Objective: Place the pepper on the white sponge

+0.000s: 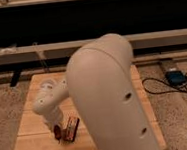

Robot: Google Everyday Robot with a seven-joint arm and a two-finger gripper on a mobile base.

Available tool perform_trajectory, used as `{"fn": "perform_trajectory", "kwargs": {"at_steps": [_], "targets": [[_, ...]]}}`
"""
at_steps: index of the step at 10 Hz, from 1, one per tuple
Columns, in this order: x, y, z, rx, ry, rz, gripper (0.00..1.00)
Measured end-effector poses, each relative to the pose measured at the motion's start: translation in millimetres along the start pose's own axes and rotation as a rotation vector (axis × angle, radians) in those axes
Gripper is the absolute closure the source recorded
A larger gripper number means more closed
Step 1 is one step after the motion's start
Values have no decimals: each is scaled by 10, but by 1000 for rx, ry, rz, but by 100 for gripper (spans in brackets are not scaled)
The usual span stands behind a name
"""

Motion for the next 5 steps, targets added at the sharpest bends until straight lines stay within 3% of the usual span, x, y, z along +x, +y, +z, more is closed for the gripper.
{"fn": "perform_trajectory", "kwargs": {"at_steps": [3,5], "targets": [[143,-430,-83,-50,-26,90,100],[131,-532,-129,-80,-41,125,100]]}}
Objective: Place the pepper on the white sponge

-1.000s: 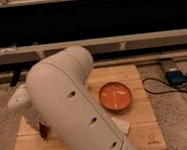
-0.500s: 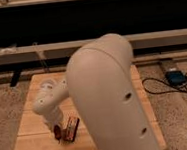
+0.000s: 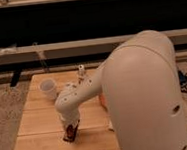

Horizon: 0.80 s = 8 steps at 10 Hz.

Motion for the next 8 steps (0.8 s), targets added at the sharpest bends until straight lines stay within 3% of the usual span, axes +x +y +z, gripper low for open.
{"fn": "perform_trajectory", "kwargs": {"at_steps": [4,8], "targets": [[-62,-35,6,-25,-10,30,98],[-87,-46,96,-38,3,47,61]]}}
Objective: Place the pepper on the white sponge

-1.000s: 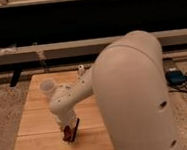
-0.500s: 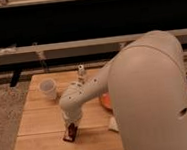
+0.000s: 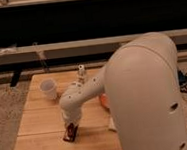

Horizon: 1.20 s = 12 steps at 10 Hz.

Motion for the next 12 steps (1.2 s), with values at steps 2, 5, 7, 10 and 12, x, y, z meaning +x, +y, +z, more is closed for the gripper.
{"fn": "perform_trajectory", "kwargs": {"at_steps": [2,5,7,10,12], "targets": [[-3,0,24,-9,4,6,41],[5,14,29,-21,6,10,20],[17,23,19,-28,6,10,20],[25,76,-8,-38,2,2,20],[29,104,-27,-42,-2,-5,20]]}}
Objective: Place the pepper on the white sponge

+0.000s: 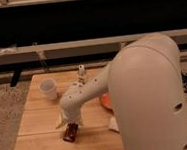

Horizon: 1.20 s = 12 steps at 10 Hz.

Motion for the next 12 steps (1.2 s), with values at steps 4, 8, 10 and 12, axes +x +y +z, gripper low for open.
{"fn": "perform_trajectory", "kwargs": {"at_steps": [4,8,10,12], "targets": [[23,55,13,28,-2,-11,40],[30,-6,90,67,9,-6,79],[65,-179,27,86,7,15,97],[128,-457,-95,93,-5,40,100]]}}
